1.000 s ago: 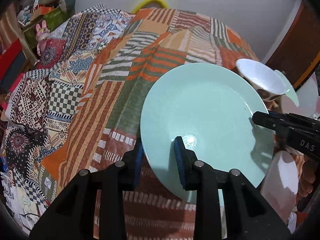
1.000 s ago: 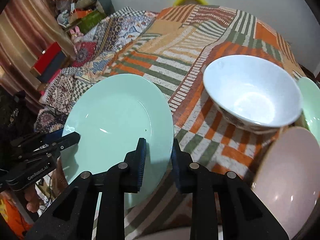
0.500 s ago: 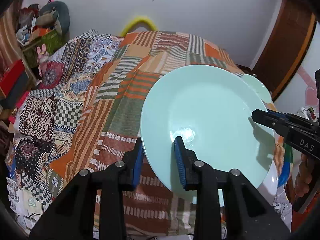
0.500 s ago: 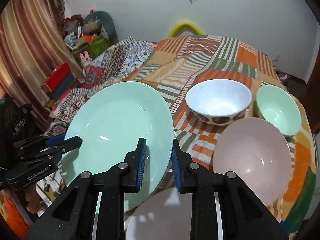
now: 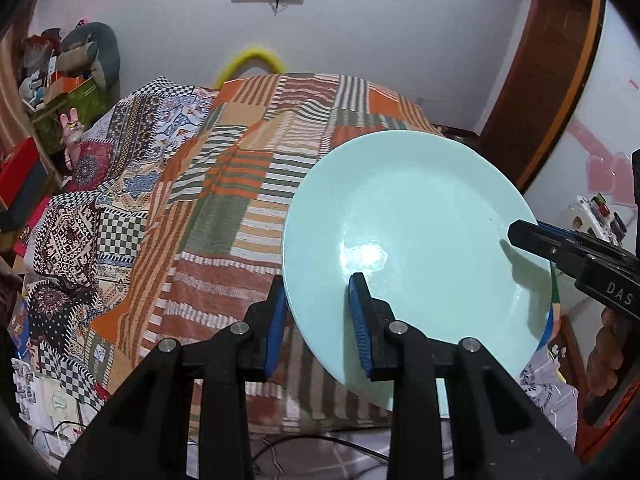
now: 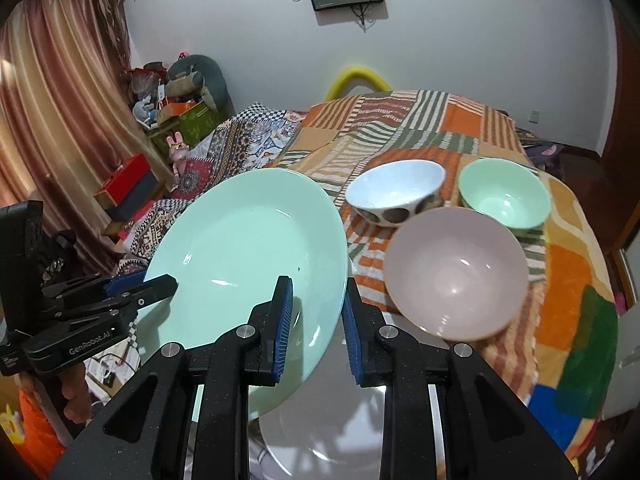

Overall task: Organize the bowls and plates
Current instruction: 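Lift the mint-green plate with both grippers and carry it over the white plate, then lower the mint-green plate onto the white plate and open both grippers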

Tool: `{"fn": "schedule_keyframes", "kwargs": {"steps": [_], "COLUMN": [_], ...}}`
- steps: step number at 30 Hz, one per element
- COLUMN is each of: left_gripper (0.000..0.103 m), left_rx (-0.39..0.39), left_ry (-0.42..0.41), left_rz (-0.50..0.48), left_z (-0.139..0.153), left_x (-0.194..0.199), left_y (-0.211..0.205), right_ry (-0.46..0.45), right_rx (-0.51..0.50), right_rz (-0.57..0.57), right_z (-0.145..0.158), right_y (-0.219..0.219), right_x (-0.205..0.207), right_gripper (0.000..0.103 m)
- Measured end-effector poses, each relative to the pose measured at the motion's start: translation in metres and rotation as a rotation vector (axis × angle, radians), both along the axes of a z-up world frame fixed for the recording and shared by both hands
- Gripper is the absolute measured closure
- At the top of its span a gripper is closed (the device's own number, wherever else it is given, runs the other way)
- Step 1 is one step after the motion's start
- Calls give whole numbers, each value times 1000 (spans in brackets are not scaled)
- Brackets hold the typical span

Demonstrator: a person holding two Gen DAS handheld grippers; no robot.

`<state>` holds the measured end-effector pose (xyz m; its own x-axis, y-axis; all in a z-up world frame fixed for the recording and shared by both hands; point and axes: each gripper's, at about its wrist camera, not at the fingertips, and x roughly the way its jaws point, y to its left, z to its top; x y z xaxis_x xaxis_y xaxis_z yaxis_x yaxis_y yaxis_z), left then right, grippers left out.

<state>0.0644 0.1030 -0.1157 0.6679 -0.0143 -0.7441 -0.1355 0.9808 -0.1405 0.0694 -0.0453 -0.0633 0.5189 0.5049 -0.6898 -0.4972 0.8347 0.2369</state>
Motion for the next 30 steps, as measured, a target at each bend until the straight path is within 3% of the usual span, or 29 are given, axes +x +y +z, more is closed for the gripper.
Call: {"fn": "schedule_keyframes", "kwargs": {"steps": [12,30], "left_gripper": [72,72], "left_rx": [-3,1], "left_ry": [40,172], "left_rz": [-67,-154], "left_z": [-11,-50], "left_x": [-8,12], "left_y": [-36,-73], "right_ry": [22,113], "right_rx": [20,26], "right_rz": [-62,-141], "right_z": [-11,-44], "right_y": [-37,-76], "right_x": [-21,-31], "right_gripper": [81,80]}}
